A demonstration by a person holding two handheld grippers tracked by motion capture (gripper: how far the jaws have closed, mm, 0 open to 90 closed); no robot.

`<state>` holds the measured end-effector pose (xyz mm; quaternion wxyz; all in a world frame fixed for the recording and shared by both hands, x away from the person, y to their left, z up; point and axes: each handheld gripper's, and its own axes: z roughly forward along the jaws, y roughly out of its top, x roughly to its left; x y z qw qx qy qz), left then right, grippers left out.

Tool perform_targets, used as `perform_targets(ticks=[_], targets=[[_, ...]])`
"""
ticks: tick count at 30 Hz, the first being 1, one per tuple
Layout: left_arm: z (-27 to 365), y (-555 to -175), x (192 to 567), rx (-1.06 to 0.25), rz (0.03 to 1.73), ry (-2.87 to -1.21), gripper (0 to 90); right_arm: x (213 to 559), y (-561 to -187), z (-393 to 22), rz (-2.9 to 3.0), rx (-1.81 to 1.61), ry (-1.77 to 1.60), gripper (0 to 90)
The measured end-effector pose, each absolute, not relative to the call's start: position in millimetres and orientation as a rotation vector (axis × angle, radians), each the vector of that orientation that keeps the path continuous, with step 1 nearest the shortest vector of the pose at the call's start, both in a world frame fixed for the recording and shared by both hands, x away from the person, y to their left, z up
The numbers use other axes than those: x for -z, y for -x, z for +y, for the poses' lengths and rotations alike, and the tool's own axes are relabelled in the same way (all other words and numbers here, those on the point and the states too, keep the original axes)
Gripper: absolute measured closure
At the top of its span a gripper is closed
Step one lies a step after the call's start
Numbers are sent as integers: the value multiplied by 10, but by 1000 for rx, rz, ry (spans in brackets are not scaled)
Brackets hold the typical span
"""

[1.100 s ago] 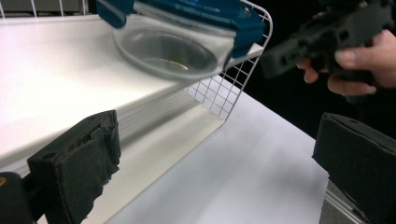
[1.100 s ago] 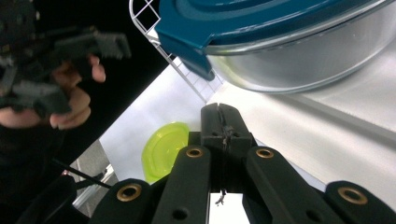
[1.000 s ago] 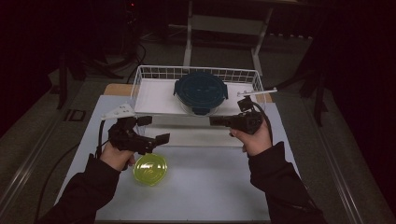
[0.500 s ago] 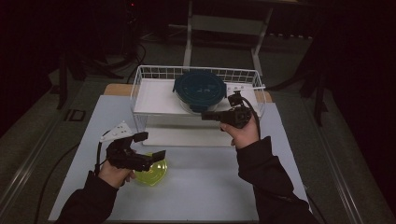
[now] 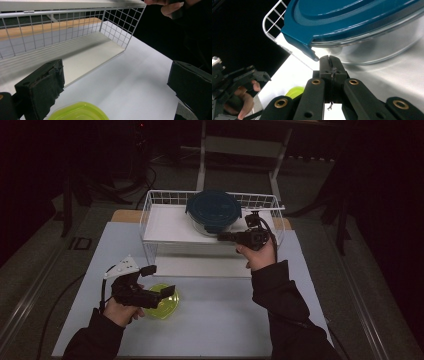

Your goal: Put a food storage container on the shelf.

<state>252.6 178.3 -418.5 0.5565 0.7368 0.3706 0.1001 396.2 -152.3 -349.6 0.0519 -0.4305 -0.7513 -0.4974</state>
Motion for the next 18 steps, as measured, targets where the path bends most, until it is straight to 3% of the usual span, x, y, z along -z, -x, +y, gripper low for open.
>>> perform_targets(ticks=[5,9,14,18], targets=[[1793,-2522,4190,-234,881,-1743,3,3493,-3948,-1526,-2294,1508,1315,884],[1816,-2512,4194,-225,865,-1745,4,3504,-3852,-1564,-2316,1523,1285,817],[1883,-2507,4218,-197,849,-1737,4,3553,-3673,-1643,-2343,1556,1242,615],[1947,-2487,4252,-214,860,-1762,4,3612,-3458,-1745,-2362,1627,1208,378]])
